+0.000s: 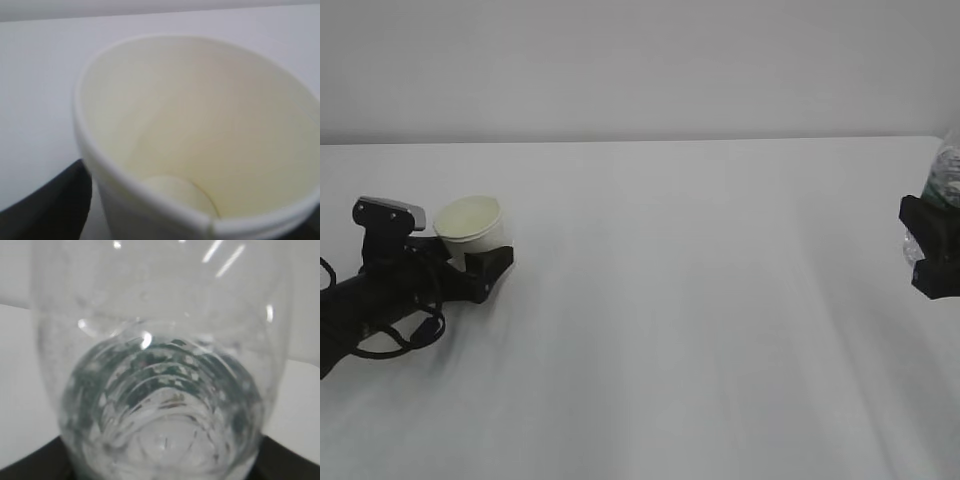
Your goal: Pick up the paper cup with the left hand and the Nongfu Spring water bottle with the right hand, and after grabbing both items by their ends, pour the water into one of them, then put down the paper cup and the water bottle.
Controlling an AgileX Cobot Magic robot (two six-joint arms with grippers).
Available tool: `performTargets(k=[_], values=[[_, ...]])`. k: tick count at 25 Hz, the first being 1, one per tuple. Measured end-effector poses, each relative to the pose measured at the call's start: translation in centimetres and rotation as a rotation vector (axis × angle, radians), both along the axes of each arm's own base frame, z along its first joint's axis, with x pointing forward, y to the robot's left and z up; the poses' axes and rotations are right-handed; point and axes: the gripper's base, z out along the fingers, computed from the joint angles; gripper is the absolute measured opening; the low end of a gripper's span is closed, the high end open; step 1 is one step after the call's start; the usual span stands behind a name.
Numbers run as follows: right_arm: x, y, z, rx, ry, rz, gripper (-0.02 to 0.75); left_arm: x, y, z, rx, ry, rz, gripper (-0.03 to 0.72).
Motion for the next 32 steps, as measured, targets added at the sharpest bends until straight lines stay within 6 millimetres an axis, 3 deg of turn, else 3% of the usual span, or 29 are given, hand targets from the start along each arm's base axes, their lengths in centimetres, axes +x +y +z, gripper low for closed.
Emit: performTargets(k=[9,21,32], values=[[0.00,0.00,0.00,0.000,0.000,0.000,0.421,0.35,-0.01,0.18,-0.022,-0.001,0.012,0.637],[0.00,0.00,0.00,0.000,0.000,0.000,0.421,0.20,-0.25,0.16,-0.018,-0.001,-0.022,0.493],[0.00,0.00,0.00,0.000,0.000,0.000,0.421,-0.16,-0.79,0.12,-0.005,-0.002,-0.100,0.484]])
